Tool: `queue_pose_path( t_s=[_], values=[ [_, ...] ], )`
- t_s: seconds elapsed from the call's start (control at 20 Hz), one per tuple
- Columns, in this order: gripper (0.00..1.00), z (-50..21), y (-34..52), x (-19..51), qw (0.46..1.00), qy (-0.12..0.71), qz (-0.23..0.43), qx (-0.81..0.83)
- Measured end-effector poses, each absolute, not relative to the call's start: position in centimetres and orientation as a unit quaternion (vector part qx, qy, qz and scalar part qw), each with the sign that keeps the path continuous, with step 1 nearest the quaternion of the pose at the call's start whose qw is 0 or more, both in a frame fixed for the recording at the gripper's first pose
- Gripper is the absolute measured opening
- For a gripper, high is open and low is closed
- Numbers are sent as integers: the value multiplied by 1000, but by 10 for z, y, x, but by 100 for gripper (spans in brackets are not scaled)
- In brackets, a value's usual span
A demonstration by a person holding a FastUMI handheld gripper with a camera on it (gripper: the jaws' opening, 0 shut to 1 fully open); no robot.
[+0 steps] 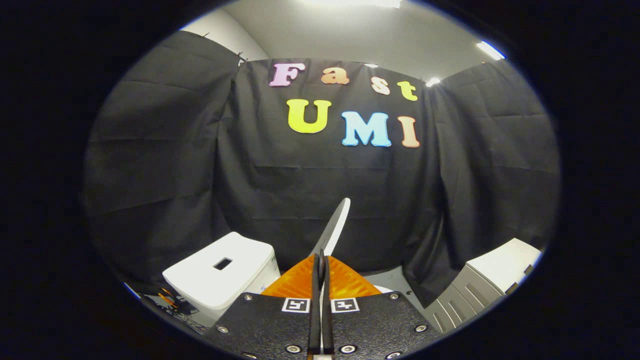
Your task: Open the toilet lid.
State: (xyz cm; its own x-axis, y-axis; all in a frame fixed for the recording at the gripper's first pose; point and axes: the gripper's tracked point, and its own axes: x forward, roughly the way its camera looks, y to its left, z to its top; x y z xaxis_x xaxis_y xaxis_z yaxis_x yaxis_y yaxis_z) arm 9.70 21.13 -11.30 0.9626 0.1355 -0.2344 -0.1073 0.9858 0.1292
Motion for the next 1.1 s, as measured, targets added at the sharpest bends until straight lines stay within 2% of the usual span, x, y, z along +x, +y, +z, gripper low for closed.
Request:
queue_pose_path(
  t_s=[1.1],
  values=[
    [1,-72,370,117,980,116,159,37]
  ],
)
